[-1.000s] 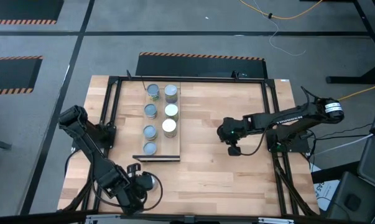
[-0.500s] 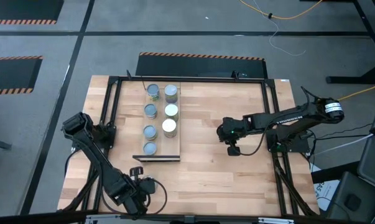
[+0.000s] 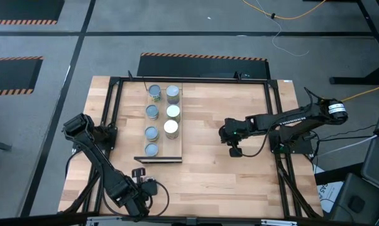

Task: Pick and place cans onto a shelf
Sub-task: Put the large canned pineapples on the shelf

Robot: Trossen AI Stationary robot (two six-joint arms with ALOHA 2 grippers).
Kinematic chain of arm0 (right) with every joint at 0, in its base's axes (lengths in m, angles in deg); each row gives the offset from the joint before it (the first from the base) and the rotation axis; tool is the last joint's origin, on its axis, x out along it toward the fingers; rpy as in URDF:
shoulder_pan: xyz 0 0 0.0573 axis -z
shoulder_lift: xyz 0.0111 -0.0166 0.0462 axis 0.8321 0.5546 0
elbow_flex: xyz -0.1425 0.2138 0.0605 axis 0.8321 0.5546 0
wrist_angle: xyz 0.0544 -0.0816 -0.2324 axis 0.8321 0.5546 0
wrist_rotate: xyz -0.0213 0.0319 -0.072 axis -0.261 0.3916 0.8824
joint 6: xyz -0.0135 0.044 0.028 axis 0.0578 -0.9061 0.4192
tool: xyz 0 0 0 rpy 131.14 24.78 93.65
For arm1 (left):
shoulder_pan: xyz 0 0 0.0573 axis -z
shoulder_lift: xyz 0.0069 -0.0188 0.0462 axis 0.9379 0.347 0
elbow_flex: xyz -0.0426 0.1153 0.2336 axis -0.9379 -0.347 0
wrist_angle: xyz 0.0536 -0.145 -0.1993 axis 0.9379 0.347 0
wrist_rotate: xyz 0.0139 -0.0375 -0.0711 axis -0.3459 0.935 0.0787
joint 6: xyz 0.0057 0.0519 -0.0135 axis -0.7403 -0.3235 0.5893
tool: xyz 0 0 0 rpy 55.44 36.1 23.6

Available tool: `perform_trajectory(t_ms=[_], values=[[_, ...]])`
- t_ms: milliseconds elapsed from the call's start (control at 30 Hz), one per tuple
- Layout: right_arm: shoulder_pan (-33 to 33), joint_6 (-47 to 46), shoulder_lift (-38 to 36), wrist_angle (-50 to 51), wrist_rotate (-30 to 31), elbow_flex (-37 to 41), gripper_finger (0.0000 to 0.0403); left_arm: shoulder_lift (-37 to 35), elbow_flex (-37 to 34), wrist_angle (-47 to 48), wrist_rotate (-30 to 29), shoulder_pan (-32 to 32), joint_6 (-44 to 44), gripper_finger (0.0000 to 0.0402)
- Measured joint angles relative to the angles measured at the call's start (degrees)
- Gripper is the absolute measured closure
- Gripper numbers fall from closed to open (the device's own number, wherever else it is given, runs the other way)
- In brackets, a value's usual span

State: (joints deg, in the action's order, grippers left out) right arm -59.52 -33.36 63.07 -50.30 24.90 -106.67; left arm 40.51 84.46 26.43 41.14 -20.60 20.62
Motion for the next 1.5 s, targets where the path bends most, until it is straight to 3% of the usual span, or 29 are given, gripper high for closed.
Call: perform_trajectory(t_ms=[400,533,733,1133,1500], values=[[0.0,-0.11,0.0,0.0,0.0,0.0,0.0363,-0.07,-0.13,-3.45,0.58,-0.57,0.14,0.04],[0.0,-0.11,0.0,0.0,-0.03,0.0,0.0363,-0.07,-0.1,-6.95,3.38,-1.21,0.15,0.04],[0.0,-0.11,0.02,-0.12,-0.03,0.0,0.0363,-0.09,3.47,-8.18,4.46,-1.89,-0.28,0.0401],[0.02,-0.11,0.02,-0.27,-0.03,0.0,0.0363,-0.26,15.14,-8.04,-2.02,-6.56,-14.23,0.0401],[0.02,-0.04,0.02,-0.37,-0.03,0.0,0.0363,-0.26,20.75,-8.78,-3.01,-15.35,-27.45,0.0401]])
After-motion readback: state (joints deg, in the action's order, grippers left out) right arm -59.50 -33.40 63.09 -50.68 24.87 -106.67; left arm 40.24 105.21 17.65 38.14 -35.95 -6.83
